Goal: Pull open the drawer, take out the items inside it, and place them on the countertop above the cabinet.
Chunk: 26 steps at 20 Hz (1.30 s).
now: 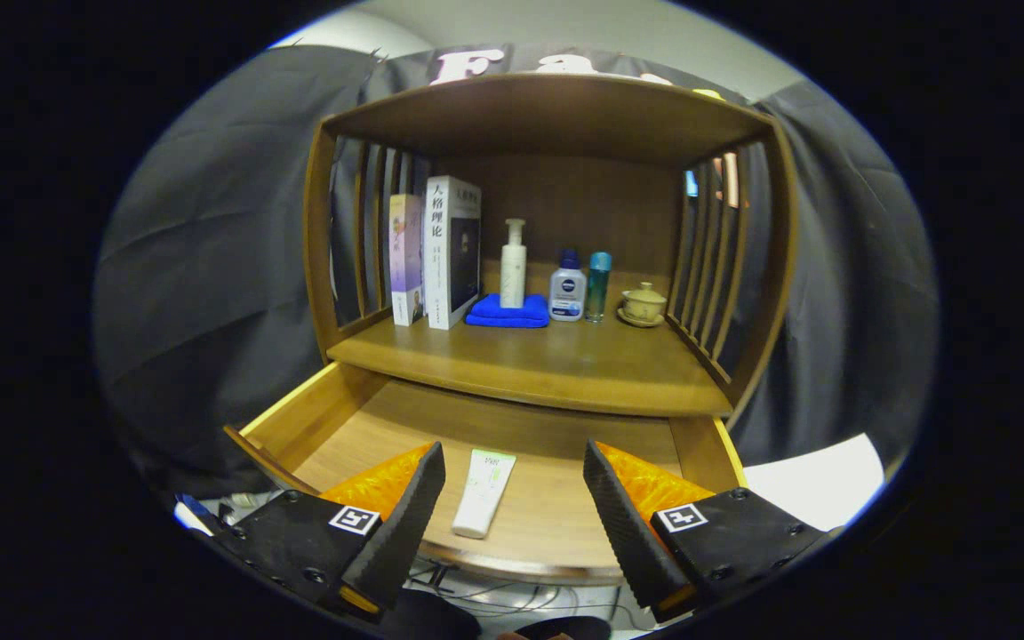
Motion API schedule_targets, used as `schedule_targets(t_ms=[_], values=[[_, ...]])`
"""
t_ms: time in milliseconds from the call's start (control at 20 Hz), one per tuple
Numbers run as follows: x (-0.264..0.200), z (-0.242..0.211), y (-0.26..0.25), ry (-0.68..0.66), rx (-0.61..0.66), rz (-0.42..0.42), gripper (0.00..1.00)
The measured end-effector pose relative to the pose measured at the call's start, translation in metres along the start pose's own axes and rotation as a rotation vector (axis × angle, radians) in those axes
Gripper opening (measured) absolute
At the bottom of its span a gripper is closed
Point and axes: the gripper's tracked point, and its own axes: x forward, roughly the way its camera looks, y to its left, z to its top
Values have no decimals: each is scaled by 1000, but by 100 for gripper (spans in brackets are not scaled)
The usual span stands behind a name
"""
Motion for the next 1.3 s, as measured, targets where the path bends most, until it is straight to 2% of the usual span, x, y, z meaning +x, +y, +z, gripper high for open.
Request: schedule_targets(t_ms=[200,450,650,950,1300], values=[[45,15,10,88,-145,24,98],[91,-16,29,275,-110,102,98],[116,-40,23,397,-114,94,98],[131,-84,20,600,-138,124,99],[135,-113,31,810,-75,171,99]])
